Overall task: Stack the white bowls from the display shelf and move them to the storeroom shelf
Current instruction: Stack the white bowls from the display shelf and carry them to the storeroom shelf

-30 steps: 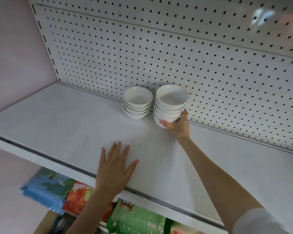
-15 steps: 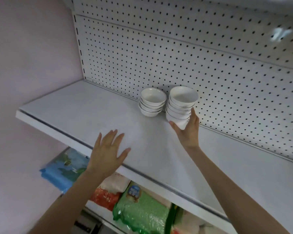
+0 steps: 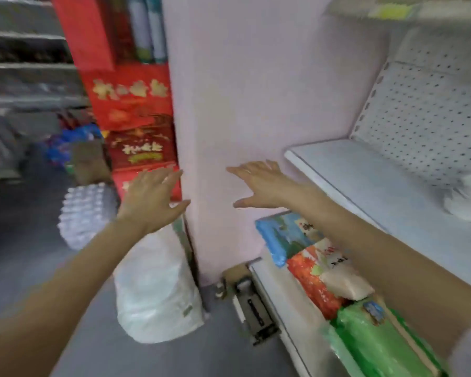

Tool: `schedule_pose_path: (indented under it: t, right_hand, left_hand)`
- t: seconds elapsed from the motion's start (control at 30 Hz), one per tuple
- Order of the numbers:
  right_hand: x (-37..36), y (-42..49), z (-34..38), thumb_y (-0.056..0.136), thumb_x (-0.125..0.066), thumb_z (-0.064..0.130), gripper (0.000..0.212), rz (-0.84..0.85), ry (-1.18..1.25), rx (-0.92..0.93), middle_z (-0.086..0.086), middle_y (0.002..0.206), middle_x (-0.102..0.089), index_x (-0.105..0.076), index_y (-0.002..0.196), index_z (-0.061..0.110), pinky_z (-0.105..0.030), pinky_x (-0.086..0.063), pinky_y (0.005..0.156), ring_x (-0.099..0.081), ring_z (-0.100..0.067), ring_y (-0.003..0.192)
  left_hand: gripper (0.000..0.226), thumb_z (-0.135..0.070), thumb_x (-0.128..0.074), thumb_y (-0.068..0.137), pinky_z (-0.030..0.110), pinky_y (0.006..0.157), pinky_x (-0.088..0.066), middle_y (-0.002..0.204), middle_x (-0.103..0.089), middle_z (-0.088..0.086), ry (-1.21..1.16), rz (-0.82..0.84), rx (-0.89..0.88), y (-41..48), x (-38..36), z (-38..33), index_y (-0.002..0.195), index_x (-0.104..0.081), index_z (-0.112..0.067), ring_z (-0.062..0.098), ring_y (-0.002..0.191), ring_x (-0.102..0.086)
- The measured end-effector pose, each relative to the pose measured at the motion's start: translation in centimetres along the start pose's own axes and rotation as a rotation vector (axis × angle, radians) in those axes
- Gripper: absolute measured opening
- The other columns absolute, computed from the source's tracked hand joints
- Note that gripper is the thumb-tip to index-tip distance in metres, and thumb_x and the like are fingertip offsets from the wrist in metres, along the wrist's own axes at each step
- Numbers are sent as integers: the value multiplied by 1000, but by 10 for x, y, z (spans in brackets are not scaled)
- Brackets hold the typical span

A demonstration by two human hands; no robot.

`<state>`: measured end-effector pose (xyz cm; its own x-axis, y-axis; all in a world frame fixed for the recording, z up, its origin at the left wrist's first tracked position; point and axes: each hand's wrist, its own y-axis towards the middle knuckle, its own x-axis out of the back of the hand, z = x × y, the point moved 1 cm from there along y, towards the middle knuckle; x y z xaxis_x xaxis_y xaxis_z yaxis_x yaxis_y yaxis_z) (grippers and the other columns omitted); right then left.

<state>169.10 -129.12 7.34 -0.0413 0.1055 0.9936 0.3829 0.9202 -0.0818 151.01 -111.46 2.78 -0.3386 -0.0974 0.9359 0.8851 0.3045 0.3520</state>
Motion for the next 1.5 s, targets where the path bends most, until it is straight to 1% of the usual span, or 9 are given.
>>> schedule_pose_path:
  t: [0.23,0.33,0.47,0.57,0.7,0.8,1.03,1.23,1.5]
  right_hand:
    - [94,131,326,83,-58,57,88,-162,-110,621,-10,151,-32,-12,152,27,-45,-27,110,-32,-30,138]
    - [127,150,451,83,-58,59,89,-177,-101,824,-11,148,-36,-11,152,27,-44,-35,105,-38,-30,134]
    - [143,157,589,87,-55,56,86,-116,-135,1040,-9,150,-32,-6,153,28,-46,-33,104,-36,-29,135]
    - [147,168,674,86,-56,57,87,-87,-115,1147,-8,153,-28,-6,153,30,-47,-29,107,-33,-30,137]
    - [155,197,771,87,-56,56,88,-67,-103,1234,-6,155,-25,-7,153,28,-51,-27,110,-28,-28,141]
    - [169,232,838,85,-58,57,87,-39,-83,1257,-2,157,-22,-8,152,31,-48,-26,110,-25,-24,143]
    - [193,294,1004,84,-59,57,88,-45,-145,1286,-2,159,-18,-12,152,28,-45,-28,114,-25,-24,142]
    - [186,311,1166,85,-58,60,92,9,-187,1297,-5,160,-10,-5,153,29,-42,-22,116,-15,-24,147]
    - [202,338,1375,84,-58,59,90,34,-137,1176,-5,158,-17,-7,152,30,-42,-28,113,-21,-27,144]
  left_hand:
    - [69,-57,-40,74,51,96,-48,118,-68,13,448,23,391,-228,154,220,120,-65,-12,33,107,-66]
    - [69,-57,-39,76,53,97,-46,122,-67,15,538,59,605,-327,214,270,123,-65,-12,35,111,-64]
    - [69,-58,-52,85,49,110,-32,141,-54,12,618,66,910,-447,277,317,140,-50,-17,33,131,-49]
    - [76,-64,-40,80,49,107,-35,139,-55,12,689,102,1039,-505,307,349,139,-50,-17,34,129,-51]
    - [71,-58,-55,87,48,113,-30,147,-47,11,740,173,1091,-552,334,412,145,-42,-20,32,135,-43]
    - [72,-59,-52,88,46,115,-26,152,-40,8,756,194,1121,-573,351,470,148,-36,-23,28,139,-38]
    - [70,-59,-54,87,49,113,-33,146,-48,11,732,207,1169,-650,360,592,145,-43,-21,30,135,-44]
    - [81,-71,-26,81,49,105,-41,142,-52,12,716,206,1231,-745,404,698,143,-44,-23,32,130,-51]
    - [83,-72,-22,81,48,110,-34,147,-48,11,716,268,1143,-882,448,872,146,-41,-24,30,133,-47]
